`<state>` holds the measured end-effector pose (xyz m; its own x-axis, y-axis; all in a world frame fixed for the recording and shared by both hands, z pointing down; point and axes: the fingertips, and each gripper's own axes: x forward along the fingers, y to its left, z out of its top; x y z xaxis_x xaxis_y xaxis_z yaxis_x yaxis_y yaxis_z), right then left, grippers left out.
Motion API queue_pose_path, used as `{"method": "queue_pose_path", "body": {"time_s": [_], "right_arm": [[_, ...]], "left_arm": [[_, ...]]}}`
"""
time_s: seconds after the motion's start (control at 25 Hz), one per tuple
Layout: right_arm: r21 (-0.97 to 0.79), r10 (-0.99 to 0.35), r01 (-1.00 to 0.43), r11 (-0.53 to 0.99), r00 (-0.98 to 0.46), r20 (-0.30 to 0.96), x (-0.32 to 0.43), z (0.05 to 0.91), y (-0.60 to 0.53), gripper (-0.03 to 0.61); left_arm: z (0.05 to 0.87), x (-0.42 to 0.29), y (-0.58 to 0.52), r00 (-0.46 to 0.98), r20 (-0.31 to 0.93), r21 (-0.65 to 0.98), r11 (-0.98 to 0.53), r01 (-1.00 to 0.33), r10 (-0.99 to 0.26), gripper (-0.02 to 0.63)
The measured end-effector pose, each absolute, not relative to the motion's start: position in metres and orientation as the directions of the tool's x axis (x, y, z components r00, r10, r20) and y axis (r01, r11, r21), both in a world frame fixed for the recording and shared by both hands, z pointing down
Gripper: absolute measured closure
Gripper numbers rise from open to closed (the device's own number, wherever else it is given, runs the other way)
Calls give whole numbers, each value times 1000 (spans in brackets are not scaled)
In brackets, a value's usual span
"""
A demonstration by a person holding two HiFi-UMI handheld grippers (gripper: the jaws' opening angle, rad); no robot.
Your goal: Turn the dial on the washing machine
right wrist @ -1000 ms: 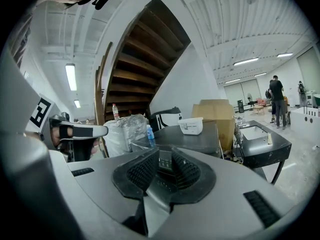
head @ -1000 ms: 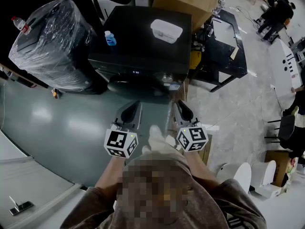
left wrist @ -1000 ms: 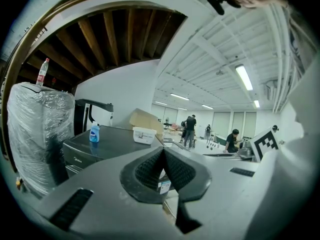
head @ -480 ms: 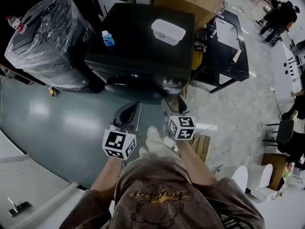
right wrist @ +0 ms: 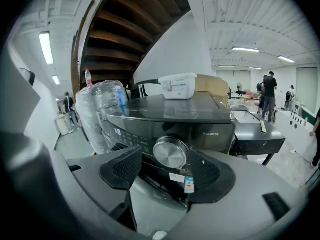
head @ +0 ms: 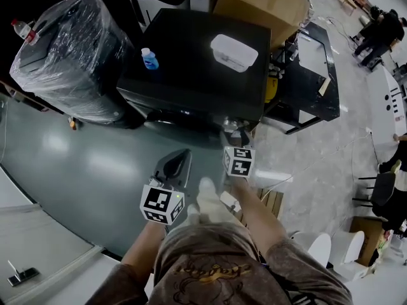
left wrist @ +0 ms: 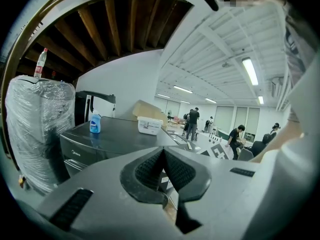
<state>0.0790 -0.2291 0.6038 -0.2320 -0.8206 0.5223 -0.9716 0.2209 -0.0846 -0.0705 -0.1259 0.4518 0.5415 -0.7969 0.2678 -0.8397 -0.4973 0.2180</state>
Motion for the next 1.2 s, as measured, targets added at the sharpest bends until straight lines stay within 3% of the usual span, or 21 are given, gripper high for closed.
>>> {"method": "queue_pose_path", "body": {"time_s": [0.44, 1.2], "right_arm": [[-135, -806, -983, 123, -178, 564, 84, 621, -248, 334], [-612, -860, -791, -6, -308, 406, 91, 625, -246, 334]], "left_arm": [[462, -74, -133, 530, 297, 222, -482, -848, -795, 621], [470, -77, -136, 525, 312, 226, -475, -850, -792, 621]]}}
